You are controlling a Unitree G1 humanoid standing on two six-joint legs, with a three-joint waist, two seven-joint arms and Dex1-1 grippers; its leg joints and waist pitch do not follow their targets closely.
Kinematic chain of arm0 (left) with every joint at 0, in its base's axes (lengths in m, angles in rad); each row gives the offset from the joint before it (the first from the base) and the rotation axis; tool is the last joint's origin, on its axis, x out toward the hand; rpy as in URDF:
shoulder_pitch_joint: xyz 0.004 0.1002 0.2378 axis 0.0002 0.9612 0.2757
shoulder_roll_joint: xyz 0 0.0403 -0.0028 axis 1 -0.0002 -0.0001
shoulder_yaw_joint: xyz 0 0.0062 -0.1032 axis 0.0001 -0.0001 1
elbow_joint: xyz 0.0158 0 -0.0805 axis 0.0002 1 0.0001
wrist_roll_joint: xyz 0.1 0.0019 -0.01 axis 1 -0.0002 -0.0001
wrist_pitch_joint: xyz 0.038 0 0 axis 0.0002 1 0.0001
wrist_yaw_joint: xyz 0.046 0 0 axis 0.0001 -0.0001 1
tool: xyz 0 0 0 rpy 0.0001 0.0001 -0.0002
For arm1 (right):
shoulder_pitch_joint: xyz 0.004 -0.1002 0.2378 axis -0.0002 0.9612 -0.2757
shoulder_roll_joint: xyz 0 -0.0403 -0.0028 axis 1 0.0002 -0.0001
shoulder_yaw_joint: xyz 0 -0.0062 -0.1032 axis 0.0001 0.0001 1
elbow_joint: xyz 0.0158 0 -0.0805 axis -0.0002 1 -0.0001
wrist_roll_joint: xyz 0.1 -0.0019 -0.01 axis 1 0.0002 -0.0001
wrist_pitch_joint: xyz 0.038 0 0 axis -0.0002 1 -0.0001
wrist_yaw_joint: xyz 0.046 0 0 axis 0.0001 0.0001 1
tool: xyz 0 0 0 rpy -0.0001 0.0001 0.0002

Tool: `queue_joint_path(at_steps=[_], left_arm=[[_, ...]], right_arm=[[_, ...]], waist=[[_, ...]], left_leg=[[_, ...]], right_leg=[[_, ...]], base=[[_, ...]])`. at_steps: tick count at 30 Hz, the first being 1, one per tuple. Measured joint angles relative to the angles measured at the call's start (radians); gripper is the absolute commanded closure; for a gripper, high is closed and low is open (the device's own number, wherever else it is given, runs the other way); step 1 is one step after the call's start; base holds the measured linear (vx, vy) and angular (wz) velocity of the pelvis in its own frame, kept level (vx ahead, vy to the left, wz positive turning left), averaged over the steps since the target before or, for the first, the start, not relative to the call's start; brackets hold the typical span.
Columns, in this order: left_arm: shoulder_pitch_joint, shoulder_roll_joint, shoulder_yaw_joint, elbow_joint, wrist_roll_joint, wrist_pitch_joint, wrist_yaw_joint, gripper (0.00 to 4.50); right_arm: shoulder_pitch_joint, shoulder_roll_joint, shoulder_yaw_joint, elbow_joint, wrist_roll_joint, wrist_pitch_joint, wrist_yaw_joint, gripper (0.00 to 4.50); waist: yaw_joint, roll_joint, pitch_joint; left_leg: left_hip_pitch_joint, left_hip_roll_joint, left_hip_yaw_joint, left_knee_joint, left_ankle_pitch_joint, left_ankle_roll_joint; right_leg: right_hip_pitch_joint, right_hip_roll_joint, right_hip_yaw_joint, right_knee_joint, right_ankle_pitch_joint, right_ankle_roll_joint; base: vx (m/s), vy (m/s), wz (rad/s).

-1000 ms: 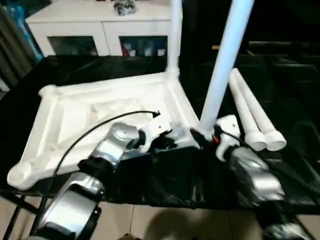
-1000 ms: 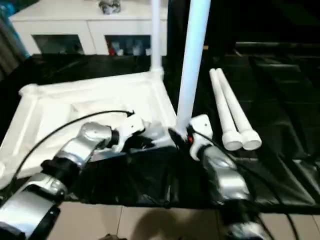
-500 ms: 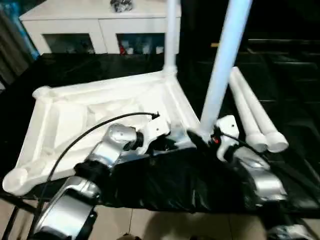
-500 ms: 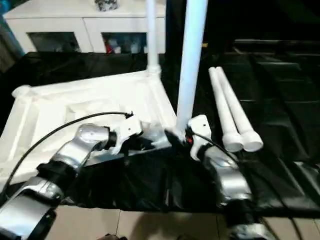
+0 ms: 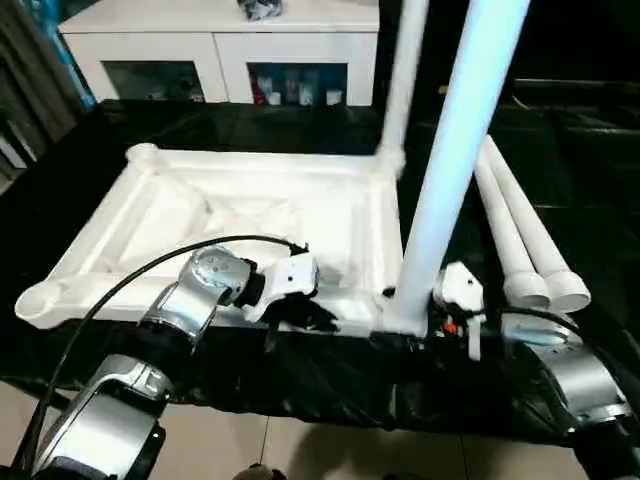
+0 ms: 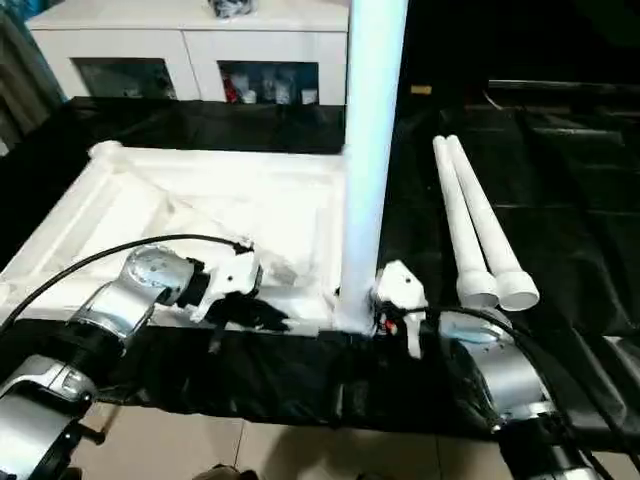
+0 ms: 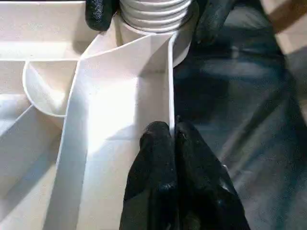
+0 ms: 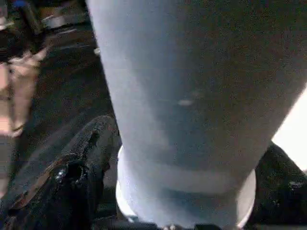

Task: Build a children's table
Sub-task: Rotate leg to tighten

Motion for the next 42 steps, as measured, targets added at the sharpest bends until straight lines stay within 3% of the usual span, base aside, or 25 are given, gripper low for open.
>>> queue_joint_path(at_steps=[8,18,22,26,35,37,42], left_arm=[[0.004,0.012,-0.007,-0.008,-0.008,-0.003,-0.042,4.50],[0.005,0.012,-0.003,-0.008,-0.001,0.013,-0.009,4.50],[-0.005,-0.018,0.024,0.008,0.018,0.076,0.088,4.50],[-0.025,-0.091,0.050,0.032,0.042,0.157,0.247,4.50],[-0.039,-0.205,0.082,0.051,0.054,0.250,0.447,4.50],[-0.039,-0.207,0.083,0.051,0.055,0.251,0.451,4.50],[-0.037,-0.205,0.083,0.044,0.055,0.250,0.438,4.50]], right_arm=[[-0.003,-0.016,0.016,-0.011,0.008,0.015,0.042,1.68],[0.005,0.028,-0.004,-0.009,0.006,0.035,-0.020,1.76],[0.000,0.109,-0.051,0.032,-0.023,0.032,-0.192,1.76],[-0.044,0.239,-0.130,0.126,-0.061,0.016,-0.469,1.77],[-0.109,0.359,-0.205,0.235,-0.112,-0.030,-0.770,1.77],[-0.109,0.363,-0.206,0.243,-0.117,-0.046,-0.778,1.22],[-0.107,0.369,-0.208,0.243,-0.115,-0.059,-0.763,0.70]], waist=[[0.001,-0.001,0.000],[-0.004,-0.001,0.000],[-0.012,-0.005,0.001],[-0.034,-0.006,0.001],[-0.034,-0.007,-0.002],[-0.034,-0.007,-0.003],[-0.034,-0.006,-0.003]], left_leg=[[0.000,0.000,0.000,0.000,0.000,0.000],[0.002,0.000,0.000,0.000,0.000,0.000],[0.005,0.000,0.000,0.000,0.000,0.000],[0.007,-0.001,0.000,0.001,0.000,0.000],[0.007,-0.001,0.000,0.001,0.000,0.000],[0.007,-0.001,0.000,0.001,0.000,0.000],[0.006,-0.001,0.000,0.000,0.000,0.000]], right_leg=[[0.000,0.000,0.000,0.000,0.000,0.000],[0.000,0.000,0.000,0.000,-0.001,0.002],[0.002,0.000,0.000,0.000,-0.003,0.005],[0.002,-0.001,0.000,-0.001,-0.003,0.005],[0.002,-0.001,0.000,-0.002,-0.003,0.005],[0.003,-0.001,0.000,-0.002,-0.003,0.005],[0.003,-0.001,0.000,-0.002,-0.003,0.005]], base=[[0.000,0.000,0.00],[0.000,0.000,0.00],[0.000,0.000,0.00],[0.000,0.000,0.00],[0.000,0.000,0.00],[0.000,0.000,0.00],[0.000,0.000,0.00]])
